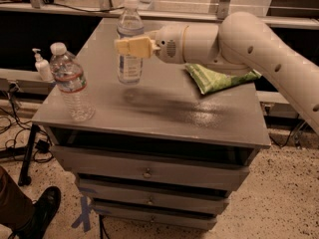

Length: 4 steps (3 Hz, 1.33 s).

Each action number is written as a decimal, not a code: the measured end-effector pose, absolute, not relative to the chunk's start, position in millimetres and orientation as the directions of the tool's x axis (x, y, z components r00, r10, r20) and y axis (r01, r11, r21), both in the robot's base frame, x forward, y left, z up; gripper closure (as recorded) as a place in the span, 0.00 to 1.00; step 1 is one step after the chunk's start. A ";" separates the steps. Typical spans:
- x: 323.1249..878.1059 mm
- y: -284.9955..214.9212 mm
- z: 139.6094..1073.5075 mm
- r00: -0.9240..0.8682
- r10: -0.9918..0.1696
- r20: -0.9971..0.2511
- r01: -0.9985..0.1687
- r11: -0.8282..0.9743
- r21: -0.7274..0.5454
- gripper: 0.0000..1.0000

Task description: Move blue plastic bottle near water bottle

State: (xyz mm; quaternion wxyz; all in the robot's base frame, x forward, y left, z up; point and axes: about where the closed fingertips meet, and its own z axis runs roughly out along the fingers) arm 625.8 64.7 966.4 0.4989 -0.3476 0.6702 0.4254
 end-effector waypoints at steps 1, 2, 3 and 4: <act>601.6 81.1 954.5 -0.242 -0.042 -0.969 -0.909 0.360 0.211 1.00; 583.3 94.1 940.5 -0.233 -0.068 -0.970 -0.919 0.341 0.197 1.00; 570.5 104.3 923.6 -0.225 -0.121 -0.967 -0.925 0.338 0.173 1.00; 561.0 110.7 907.5 -0.218 -0.168 -0.961 -0.929 0.338 0.152 1.00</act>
Offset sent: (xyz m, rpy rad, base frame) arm -0.0636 0.0407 -0.0452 -0.0386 -0.0320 0.0871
